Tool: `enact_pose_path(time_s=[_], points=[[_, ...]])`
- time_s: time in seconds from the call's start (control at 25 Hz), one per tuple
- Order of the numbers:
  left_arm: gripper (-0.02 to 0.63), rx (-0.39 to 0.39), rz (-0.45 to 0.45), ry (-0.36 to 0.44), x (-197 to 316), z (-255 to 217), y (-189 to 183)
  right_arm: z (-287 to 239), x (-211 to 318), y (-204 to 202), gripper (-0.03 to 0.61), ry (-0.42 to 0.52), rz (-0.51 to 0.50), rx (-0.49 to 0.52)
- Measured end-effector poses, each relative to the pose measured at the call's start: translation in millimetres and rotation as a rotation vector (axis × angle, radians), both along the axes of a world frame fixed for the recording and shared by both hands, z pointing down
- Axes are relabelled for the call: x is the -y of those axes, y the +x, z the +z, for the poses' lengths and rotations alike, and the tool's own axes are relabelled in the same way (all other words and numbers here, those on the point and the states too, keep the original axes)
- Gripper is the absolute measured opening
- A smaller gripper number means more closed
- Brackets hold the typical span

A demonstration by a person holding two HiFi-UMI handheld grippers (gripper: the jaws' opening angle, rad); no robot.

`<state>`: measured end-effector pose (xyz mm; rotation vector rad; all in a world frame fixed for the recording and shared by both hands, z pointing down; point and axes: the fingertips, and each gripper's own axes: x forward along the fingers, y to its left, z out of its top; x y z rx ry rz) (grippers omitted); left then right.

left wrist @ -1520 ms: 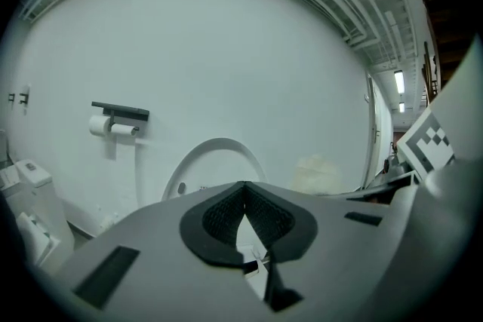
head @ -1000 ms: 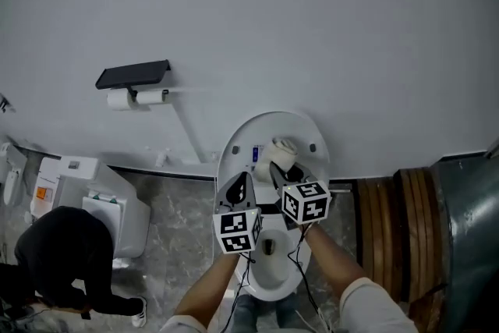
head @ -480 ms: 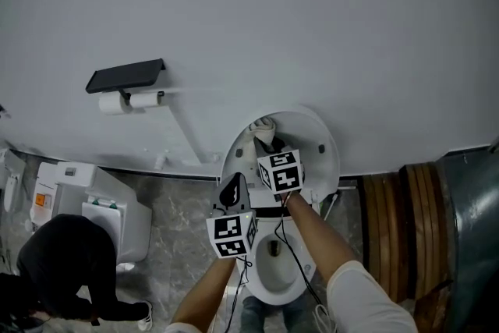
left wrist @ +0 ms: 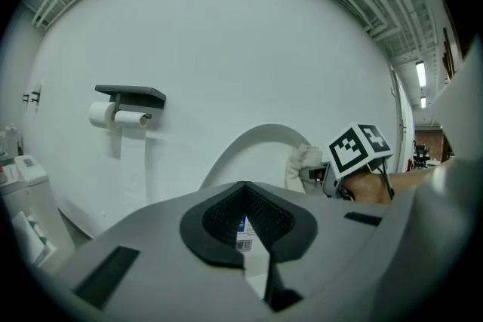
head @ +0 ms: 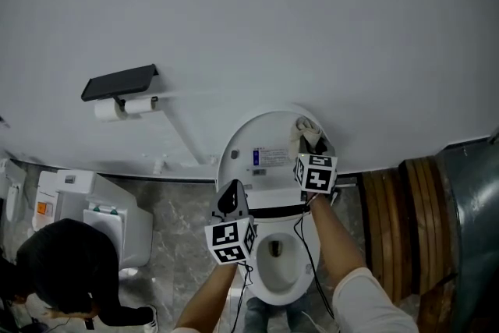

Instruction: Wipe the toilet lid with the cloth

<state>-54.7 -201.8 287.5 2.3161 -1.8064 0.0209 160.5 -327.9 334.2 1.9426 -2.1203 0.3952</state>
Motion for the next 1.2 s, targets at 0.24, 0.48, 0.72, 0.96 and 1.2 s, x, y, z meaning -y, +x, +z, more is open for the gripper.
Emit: enact_pose_path(time_s=[0.24,0.48,0.72,0.96,1.2], points=[[0.014,-0.005,-0.035,0.005,-3.6,-2.5,-19.1,-8.1,-14.4,-31.1,0.091,0.066,-0.078,0.039],[0.014,-0.014,-0.088,-0.009,-11.6,7.1,-54.6,-1.1,-40.2,-153.1,0.091,0.138,-0.364,0.052],[0.014,0.003,-0.102,-0.034,-23.5,16.4,-82.3,42.6,-37.5,-225.1,0.091,0.042,-0.418,0.045],[0.014,0.015,-0.109,-0.036,-31.7,14.8,-91.8,50.0,-25.3,-189.3,0.092,0.035,-0.323,0.013],[0.014,-0.001,-0.124,-0.049,-33.1,16.0,-80.5,66.6,-22.9,-81.0,0.091,-0.034,-0.102,-0.009]])
